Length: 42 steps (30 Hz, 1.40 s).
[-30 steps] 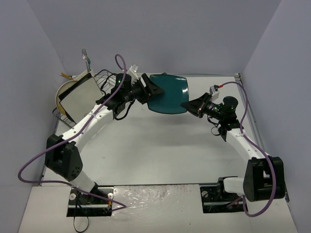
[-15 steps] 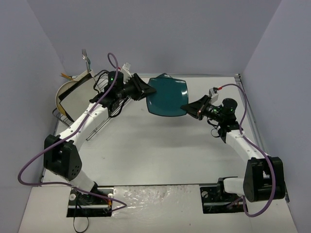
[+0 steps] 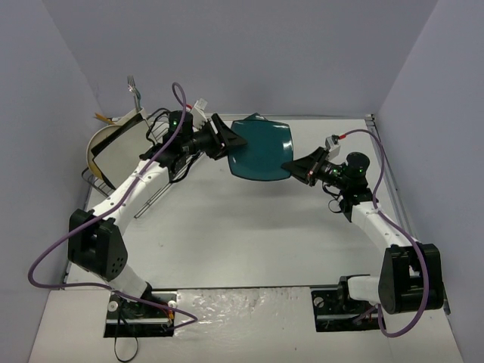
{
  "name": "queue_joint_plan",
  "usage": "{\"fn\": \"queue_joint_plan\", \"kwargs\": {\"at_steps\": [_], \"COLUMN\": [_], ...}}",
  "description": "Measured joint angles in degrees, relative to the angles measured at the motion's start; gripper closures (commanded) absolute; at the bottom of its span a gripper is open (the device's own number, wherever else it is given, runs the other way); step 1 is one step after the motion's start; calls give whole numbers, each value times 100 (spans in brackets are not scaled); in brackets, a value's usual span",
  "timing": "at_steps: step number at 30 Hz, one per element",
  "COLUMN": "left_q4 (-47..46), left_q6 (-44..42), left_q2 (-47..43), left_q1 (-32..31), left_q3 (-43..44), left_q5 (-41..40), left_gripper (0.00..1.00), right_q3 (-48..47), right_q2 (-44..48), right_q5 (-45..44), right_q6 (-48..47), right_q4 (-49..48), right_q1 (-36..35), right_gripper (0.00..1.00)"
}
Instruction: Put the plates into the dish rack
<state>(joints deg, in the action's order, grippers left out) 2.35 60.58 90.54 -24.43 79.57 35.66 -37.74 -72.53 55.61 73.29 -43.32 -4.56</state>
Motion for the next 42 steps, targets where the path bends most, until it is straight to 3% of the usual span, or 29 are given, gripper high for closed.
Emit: {"fn": "queue_joint_plan", "kwargs": {"at_steps": [5,12,14,17,19,21,24,27,29,31,36,42], "left_q4": [14,108,143,154,101,115,169,342,616,931,2004,4426], "left_q6": [-37,-157,-173,-163,-151,-163,-210,-443,-696,-957,-1927,-4131], "left_q2": [7,11,11,11,9,9,4,-2,-2,-3,-68,-108], "left_q1": [-22,-48,-61,-66,-63,-66,-68,-73,-47,21,428,1307], "left_q3": [1,66,83,88,90,90,90,91,97,132,509,2373], "left_q5": [212,348,375,432,505,510,541,510,487,478,364,-348], "left_gripper": [75,77,82,100,100,100,100,100,100,100,100,100], "right_q3": [88,90,91,106,153,166,148,26,-155,-395,-679,-691], "right_q2": [0,0,0,0,2,22,111,257,384,490,710,793], "right_q5": [38,149,179,193,195,204,210,229,225,204,119,-105], "right_q6": [277,292,264,236,257,240,-33,-649,-1149,-1708,-2644,-3186], "right_q4": [-349,-402,-401,-391,-387,-358,-101,496,1029,1681,2568,3154], "right_q1": [0,-3,-4,-3,0,0,0,0,7,27,259,345], "right_gripper": [100,100,100,100,100,89,48,15,5,0,0,0]}}
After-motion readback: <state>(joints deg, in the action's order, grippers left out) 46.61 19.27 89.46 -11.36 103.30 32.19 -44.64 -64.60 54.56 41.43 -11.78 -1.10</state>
